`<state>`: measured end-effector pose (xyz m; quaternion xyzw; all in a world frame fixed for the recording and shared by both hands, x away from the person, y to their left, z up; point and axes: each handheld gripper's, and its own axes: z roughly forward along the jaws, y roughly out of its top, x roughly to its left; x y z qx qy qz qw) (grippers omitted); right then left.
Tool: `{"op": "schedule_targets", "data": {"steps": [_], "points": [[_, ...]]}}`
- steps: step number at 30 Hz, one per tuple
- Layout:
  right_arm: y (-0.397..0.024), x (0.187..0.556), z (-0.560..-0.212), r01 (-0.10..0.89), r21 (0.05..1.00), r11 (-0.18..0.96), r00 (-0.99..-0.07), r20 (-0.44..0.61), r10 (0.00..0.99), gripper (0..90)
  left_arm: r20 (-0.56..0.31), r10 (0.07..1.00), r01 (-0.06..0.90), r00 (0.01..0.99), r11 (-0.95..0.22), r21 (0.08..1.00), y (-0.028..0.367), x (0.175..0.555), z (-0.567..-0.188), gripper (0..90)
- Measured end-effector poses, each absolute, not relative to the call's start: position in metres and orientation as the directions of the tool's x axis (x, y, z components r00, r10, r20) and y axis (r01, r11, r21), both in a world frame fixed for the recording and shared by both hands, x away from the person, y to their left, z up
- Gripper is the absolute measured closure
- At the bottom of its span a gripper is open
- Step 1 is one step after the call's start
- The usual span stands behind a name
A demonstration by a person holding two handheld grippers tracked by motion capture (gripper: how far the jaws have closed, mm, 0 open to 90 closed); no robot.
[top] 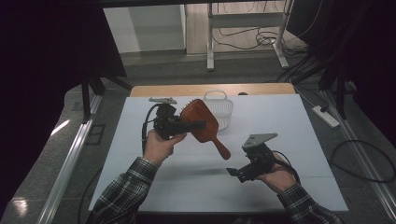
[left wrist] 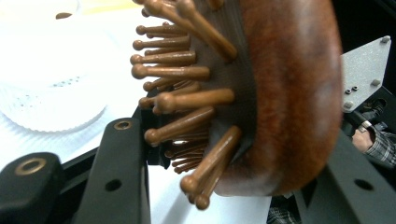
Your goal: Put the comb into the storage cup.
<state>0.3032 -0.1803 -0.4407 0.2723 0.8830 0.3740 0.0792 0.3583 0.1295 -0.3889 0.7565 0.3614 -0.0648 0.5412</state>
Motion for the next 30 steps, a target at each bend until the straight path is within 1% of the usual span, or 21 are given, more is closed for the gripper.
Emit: {"op": "schedule_targets", "data": {"steps": [7,30], "points": [[-0.185,0.302,-0.441,0.427,0.692,0.582,-0.839,0.063,0.541,0.0,-0.472,0.492,0.609,0.731,-0.159,0.777,0.133,0.36,-0.386,53.9],[-0.213,0.295,-0.443,0.456,0.697,0.553,-0.814,0.076,0.575,0.0,-0.457,0.52,0.598,0.722,-0.137,0.789,0.143,0.369,-0.375,53.7]]}}
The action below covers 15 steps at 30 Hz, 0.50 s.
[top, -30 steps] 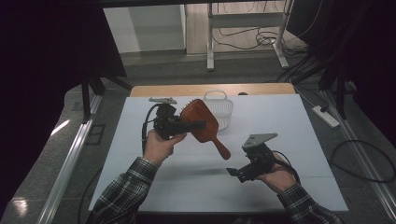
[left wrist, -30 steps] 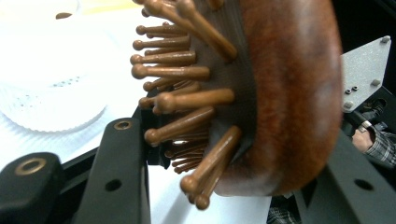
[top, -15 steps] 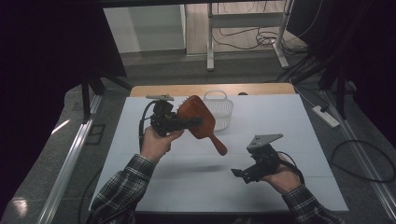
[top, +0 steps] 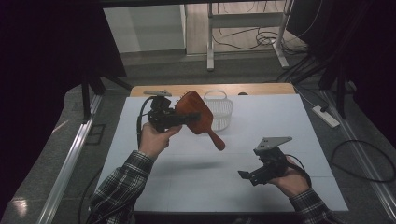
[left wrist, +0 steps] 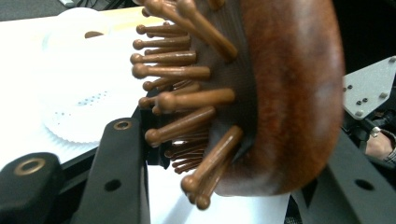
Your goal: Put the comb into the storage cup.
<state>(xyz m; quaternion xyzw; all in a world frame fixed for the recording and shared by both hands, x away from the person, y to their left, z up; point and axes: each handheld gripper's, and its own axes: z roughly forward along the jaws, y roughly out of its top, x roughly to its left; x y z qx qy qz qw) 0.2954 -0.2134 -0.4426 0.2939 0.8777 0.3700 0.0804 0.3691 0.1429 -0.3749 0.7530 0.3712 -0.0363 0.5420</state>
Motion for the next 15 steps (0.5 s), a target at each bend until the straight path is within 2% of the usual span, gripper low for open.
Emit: {"op": "schedule_targets", "data": {"steps": [15], "points": [[-0.231,0.289,-0.443,0.489,0.696,0.526,-0.782,0.082,0.618,0.0,-0.447,0.537,0.594,0.715,-0.129,0.794,0.149,0.376,-0.371,53.7]]}}
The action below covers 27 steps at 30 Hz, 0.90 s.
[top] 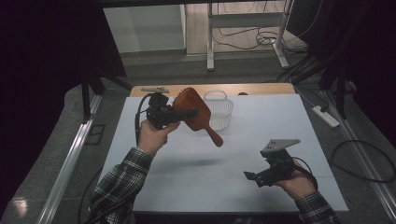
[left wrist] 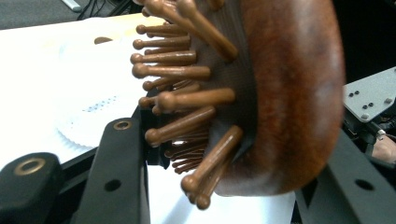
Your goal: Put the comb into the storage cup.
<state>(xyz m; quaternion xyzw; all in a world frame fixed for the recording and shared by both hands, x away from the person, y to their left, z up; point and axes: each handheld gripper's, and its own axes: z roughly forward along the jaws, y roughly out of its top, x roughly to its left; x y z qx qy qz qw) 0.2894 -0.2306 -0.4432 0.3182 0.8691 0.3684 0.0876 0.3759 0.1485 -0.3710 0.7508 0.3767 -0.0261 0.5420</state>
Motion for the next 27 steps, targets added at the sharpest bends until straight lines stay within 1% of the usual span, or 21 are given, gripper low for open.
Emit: {"op": "schedule_targets", "data": {"steps": [12,27], "points": [[-0.251,0.282,-0.443,0.524,0.696,0.492,-0.742,0.09,0.664,0.0,-0.435,0.557,0.587,0.708,-0.121,0.8,0.15,0.384,-0.363,53.7],[-0.27,0.271,-0.445,0.556,0.685,0.47,-0.705,0.09,0.703,0.0,-0.446,0.567,0.594,0.692,-0.097,0.799,0.155,0.394,-0.36,53.7]]}}
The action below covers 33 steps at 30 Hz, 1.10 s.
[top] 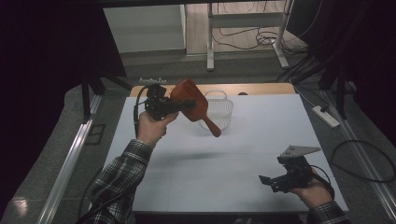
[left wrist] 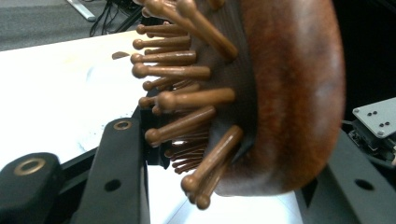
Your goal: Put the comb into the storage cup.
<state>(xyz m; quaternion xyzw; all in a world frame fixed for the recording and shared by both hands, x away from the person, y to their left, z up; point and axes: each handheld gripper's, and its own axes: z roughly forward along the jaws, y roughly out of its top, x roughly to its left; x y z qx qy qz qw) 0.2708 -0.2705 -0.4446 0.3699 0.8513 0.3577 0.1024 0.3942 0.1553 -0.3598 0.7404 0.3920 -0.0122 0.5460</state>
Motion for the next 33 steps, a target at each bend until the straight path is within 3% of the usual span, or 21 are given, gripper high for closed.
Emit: {"op": "schedule_targets", "data": {"steps": [33], "points": [[-0.304,0.246,-0.446,0.618,0.66,0.427,-0.616,0.069,0.785,0.0,-0.42,0.614,0.581,0.668,-0.079,0.81,0.155,0.421,-0.339,53.7]]}}
